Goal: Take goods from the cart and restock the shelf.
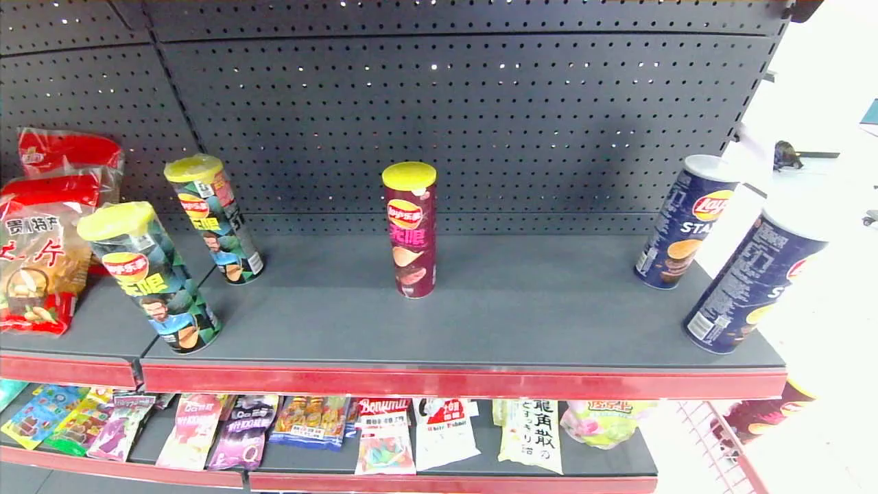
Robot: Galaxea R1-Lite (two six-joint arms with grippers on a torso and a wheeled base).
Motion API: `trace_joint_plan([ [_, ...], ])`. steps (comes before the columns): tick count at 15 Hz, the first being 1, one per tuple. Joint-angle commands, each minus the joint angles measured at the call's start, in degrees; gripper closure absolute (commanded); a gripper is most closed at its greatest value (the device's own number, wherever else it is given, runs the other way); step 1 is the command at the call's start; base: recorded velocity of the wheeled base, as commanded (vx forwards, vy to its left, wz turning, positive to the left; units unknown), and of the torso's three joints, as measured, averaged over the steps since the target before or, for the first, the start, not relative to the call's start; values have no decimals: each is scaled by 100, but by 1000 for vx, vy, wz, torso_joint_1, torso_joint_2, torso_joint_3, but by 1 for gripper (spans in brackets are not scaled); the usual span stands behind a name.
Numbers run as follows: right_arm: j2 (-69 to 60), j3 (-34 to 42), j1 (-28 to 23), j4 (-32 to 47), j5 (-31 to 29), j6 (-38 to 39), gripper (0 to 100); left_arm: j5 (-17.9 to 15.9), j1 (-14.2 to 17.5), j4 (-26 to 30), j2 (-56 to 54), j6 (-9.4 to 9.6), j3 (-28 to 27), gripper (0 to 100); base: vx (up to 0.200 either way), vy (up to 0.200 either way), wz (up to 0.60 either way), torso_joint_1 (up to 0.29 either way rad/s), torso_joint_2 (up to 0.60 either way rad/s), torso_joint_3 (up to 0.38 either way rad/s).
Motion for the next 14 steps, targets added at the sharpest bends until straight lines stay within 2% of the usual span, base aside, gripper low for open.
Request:
trace_joint_plan([
  [1,2,0,4,0,2,0,0,2,2,0,5,-2,1,0,0,-200,0,2,2,-2],
  [2,2,0,4,0,2,0,0,2,2,0,5,-2,1,0,0,-200,0,-2,2,2],
  [8,2,0,4,0,2,0,0,2,2,0,5,-11,1,0,-200,-200,0,6,2,3],
  [14,2,0,4,9,2,0,0,-7,2,0,5,-20,1,0,0,0,0,0,0,0],
])
